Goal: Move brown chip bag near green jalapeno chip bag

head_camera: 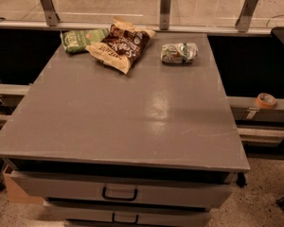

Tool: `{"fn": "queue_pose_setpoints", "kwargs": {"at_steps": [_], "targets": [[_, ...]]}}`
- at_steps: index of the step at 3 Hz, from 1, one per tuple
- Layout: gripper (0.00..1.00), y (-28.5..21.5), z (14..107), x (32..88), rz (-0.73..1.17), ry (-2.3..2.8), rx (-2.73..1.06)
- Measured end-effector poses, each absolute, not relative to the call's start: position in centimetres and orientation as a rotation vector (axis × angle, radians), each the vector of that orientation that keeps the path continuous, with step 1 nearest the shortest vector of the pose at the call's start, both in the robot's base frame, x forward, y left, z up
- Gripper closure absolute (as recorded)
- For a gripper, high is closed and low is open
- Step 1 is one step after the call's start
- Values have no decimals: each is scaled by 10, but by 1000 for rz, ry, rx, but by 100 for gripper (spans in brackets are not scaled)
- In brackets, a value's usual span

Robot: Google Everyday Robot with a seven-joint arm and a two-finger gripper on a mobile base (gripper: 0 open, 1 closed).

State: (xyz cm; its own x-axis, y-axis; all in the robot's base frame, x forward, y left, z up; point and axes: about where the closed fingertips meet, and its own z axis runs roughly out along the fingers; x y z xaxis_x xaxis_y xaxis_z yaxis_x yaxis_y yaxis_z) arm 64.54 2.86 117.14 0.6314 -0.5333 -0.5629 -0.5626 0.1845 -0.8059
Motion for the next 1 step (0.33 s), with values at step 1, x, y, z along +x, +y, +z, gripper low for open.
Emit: {"fn": "queue_pose_setpoints", "kwargs": {"at_steps": [1], "targets": [[0, 24, 1178, 640, 12, 971, -1455]]}}
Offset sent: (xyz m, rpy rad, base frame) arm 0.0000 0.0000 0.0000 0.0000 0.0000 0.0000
